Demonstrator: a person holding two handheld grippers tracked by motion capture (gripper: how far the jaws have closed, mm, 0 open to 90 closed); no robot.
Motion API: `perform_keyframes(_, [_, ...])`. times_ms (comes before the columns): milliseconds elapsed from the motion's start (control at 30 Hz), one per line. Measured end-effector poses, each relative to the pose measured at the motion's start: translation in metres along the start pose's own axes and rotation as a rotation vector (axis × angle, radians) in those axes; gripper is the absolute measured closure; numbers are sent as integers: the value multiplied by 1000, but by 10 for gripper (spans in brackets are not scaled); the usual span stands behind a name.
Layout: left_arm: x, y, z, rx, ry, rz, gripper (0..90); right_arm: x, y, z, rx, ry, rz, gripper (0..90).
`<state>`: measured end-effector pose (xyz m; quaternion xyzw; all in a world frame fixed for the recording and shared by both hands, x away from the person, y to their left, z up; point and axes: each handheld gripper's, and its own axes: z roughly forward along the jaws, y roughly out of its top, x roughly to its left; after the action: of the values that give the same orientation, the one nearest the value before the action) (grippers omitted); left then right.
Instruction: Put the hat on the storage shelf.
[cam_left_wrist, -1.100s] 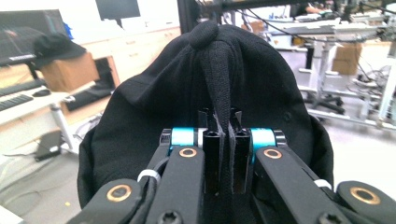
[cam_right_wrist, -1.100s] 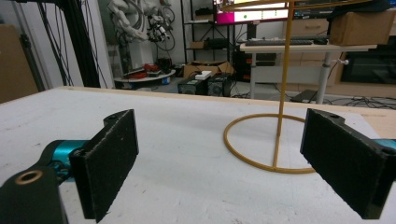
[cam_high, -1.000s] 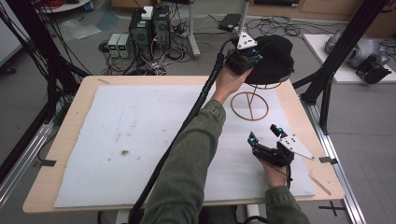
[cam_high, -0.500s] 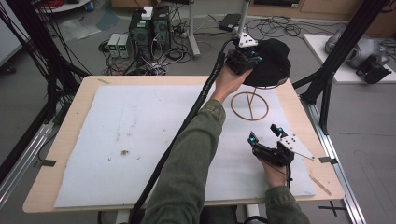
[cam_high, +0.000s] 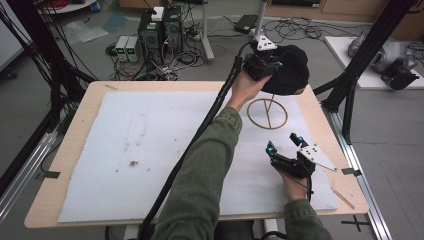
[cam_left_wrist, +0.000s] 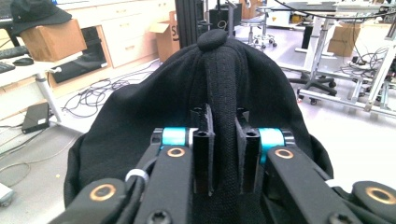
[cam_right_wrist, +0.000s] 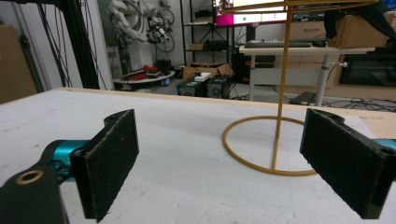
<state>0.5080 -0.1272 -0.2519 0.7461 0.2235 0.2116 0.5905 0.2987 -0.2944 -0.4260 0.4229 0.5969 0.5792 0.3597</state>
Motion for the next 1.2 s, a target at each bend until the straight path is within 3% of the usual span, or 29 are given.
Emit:
perform_keyframes(167, [1, -2, 1, 5, 4, -15, 703, 0, 0, 0, -1, 1, -2, 108])
perform_keyframes(233, [1, -3, 2, 7, 11, -32, 619, 0, 0, 0, -1, 0, -2, 108])
perform_keyframes(467, [3, -3, 0, 10, 34, -12, 341, 0, 0, 1, -2, 4, -10, 108])
perform_keyframes(867, [6, -2, -9, 6, 58, -9, 271, 1, 0, 0, -5, 3, -7, 108])
perform_keyframes(967, [9, -2, -14, -4, 68, -12, 219, 2, 0, 0, -3, 7, -4, 108])
perform_keyframes(1200, [13, -2, -30, -25, 81, -11, 193, 2, 0, 0, 0, 5, -6, 107])
